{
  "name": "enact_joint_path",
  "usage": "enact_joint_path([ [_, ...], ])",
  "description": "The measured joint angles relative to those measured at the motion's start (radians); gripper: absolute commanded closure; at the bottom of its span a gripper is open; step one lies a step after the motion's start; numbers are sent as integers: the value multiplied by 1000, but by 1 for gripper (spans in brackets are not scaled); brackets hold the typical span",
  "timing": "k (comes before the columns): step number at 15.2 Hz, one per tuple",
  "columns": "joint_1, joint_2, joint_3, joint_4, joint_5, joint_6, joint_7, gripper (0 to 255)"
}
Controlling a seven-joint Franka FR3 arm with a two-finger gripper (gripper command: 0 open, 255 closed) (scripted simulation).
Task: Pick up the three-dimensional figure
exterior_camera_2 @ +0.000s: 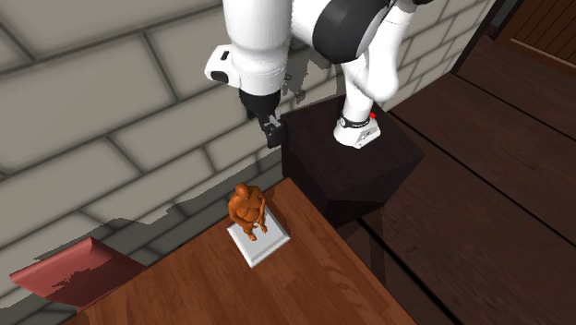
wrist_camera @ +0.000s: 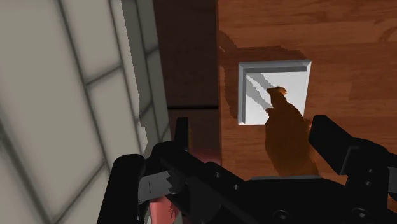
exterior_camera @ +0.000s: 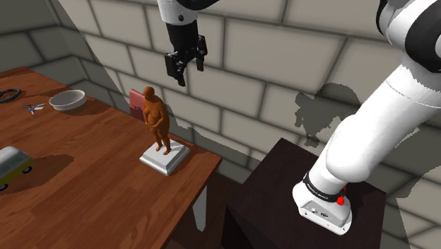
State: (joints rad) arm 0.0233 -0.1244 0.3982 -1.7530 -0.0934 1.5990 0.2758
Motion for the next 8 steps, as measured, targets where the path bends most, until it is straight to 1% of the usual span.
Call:
enact_joint_path([
  [3, 29, 128, 46, 120, -72, -24, 72, 0],
  [5, 59, 234, 71, 231, -132, -55, 116, 0],
  [6, 80, 292, 80, 294, -166, -75, 138, 0],
  [8, 123, 377, 92, 386, -220, -108, 175, 0],
])
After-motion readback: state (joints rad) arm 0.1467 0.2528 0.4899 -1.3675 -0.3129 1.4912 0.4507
